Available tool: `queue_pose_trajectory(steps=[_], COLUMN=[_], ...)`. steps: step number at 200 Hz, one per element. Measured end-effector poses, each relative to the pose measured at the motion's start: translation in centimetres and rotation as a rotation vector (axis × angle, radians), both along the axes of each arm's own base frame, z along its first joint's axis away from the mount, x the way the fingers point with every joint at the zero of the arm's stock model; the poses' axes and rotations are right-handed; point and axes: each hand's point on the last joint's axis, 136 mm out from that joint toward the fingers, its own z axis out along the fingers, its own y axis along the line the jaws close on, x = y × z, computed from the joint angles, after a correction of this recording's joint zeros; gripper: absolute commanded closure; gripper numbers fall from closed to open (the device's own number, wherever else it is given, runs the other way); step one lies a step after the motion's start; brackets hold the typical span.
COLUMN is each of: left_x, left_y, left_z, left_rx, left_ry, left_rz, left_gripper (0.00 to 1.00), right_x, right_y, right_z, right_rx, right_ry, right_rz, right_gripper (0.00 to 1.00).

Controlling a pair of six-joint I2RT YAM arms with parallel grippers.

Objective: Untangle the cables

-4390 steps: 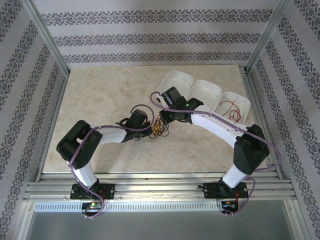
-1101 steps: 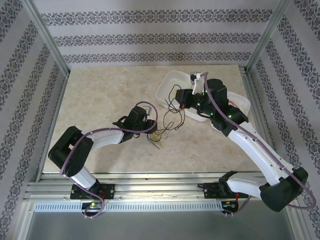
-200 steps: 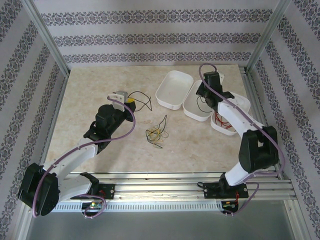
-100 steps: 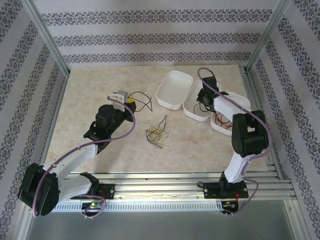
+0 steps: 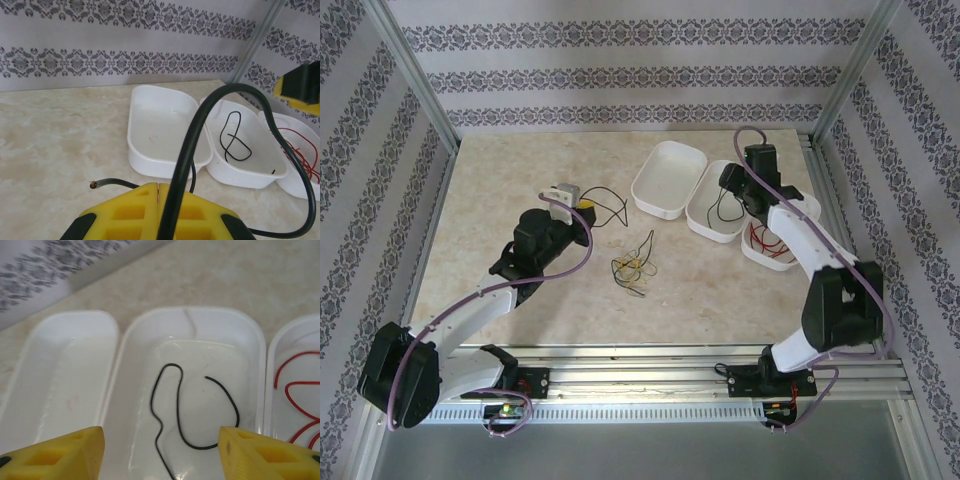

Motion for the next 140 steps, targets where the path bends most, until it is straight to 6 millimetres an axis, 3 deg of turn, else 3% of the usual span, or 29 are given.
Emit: queue_pose_trajectory(steps=[15, 36, 85, 140], left_x=[-0.1, -0.1, 0.8, 1.1], left_y=[-0.4, -1.3, -3.8, -5.4], left_z=[-0.5, -0.9, -1.0, -2.4], left_rx=[0.002, -0.002, -0.026, -0.031], left_ry=[0.017, 0.039, 0.082, 0.131], left_rz=[-0.025, -0.069, -0.17, -0.234], left_gripper=[1.0, 1.0, 1.0, 1.0], right_x=[-1.0, -2.8, -9.0, -11.9], right_y=[1.2, 4.4, 14.9, 19.1], right_z=[1.7, 3.4, 7.1, 7.9], right_rx=[0.022, 0.047, 0.044, 0.117], right_ry=[-0.053, -0.129, -0.282, -0.294], right_rz=[0.085, 0.259, 0.723, 0.903], right_gripper=[0.37, 0.36, 0.4, 0.42])
